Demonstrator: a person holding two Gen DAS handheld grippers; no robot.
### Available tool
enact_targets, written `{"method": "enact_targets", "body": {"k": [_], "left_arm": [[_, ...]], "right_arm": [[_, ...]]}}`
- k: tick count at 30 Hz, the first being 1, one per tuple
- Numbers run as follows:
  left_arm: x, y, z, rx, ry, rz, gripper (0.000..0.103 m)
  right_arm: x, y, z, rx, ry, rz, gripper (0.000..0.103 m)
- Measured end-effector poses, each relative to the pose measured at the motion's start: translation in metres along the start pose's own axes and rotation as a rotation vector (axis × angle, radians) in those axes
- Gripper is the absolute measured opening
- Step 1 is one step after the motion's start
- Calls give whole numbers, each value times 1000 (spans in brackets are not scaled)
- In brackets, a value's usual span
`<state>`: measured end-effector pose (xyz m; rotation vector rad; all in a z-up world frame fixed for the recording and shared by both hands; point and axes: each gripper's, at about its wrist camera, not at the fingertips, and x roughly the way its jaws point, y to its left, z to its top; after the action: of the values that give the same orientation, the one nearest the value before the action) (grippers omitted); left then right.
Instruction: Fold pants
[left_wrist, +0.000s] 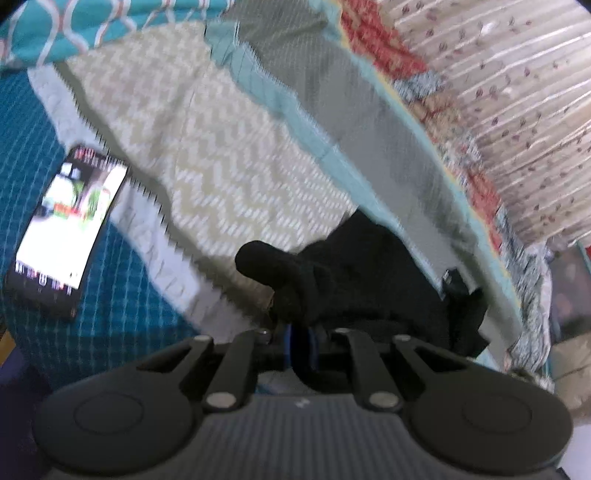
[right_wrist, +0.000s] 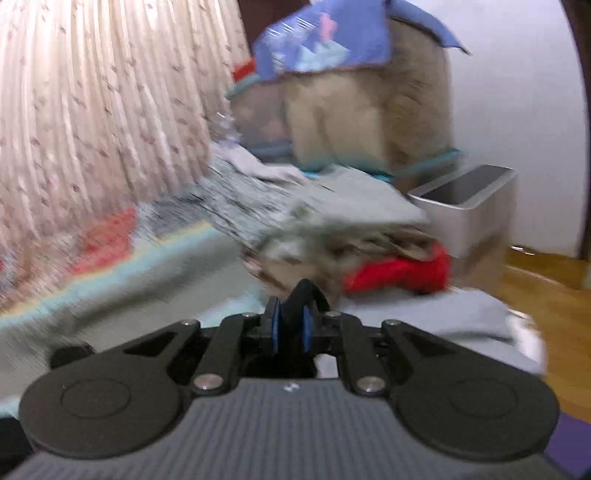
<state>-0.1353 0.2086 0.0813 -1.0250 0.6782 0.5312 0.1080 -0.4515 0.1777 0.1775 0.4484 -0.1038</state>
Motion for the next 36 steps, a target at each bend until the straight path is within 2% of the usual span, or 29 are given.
{"method": "enact_targets", "body": {"k": [2, 3, 4, 5, 6, 7, 8, 9, 11, 13, 15, 16, 18, 19, 21, 23, 25, 27, 29, 30, 31, 32, 33, 34, 35, 36], "left_arm": [[11, 7, -12, 15, 37, 25, 10], [17, 10, -20, 29, 60, 49, 16], [23, 12, -28, 51, 82, 84, 20], [27, 14, -36, 83, 105, 131, 29], [27, 17, -40, 106, 116, 159, 39], [21, 22, -43, 120, 100, 167, 41], [13, 26, -44, 117, 78, 152, 42], [1, 31, -41, 103, 47, 137, 40], [-26, 37, -31, 83, -61, 129, 40], [-41, 34, -14, 102, -150, 129, 40], [-39, 15, 9, 161, -203, 136, 44], [-32, 1, 18, 210, -227, 127, 47], [-9, -32, 37, 326, -267, 113, 59], [6, -46, 44, 368, -271, 104, 61], [51, -80, 59, 444, -231, 47, 74], [96, -105, 68, 483, -186, 19, 83], [142, -126, 72, 536, -151, 29, 86], [178, -134, 73, 560, -113, 43, 93], [209, -142, 75, 540, -68, 35, 93], [220, -143, 76, 513, -50, 30, 90], [229, -140, 77, 473, -35, 25, 84], [236, -141, 76, 455, -20, 28, 49], [243, -140, 74, 452, 7, 38, 40], [251, -145, 78, 447, 13, 44, 37], [249, -142, 76, 443, -5, 46, 31], [242, -140, 78, 442, -24, 37, 28]], "right_arm": [[3, -20, -26, -1, 65, -59, 16], [8, -31, -41, 9, 113, -91, 18], [14, -40, -56, 15, 164, -124, 24], [23, -48, -72, 10, 224, -165, 29], [30, -54, -86, 5, 260, -227, 42], [31, -58, -94, 17, 260, -292, 50], [28, -66, -97, 56, 235, -331, 49], [21, -72, -97, 101, 204, -339, 49], [10, -75, -86, 167, 123, -335, 49], [11, -62, -69, 143, 58, -285, 49], [12, -41, -57, 101, 30, -185, 49], [18, -25, -50, 81, 31, -117, 49], [35, 11, -39, 39, 58, 30, 49], [47, 30, -34, 17, 76, 101, 49], [71, 68, -28, -31, 125, 210, 50], [98, 111, -22, -99, 168, 320, 53], [111, 165, -16, -187, 188, 396, 67], [136, 216, -13, -288, 221, 461, 75], [166, 268, -11, -367, 272, 522, 84], [160, 290, -18, -385, 301, 541, 90], [176, 312, -22, -401, 341, 557, 90], [180, 330, -31, -409, 368, 555, 90], [190, 345, -41, -407, 395, 540, 90], [207, 356, -49, -392, 426, 520, 90], [223, 362, -59, -367, 466, 502, 88], [240, 370, -70, -349, 517, 484, 69]]}}
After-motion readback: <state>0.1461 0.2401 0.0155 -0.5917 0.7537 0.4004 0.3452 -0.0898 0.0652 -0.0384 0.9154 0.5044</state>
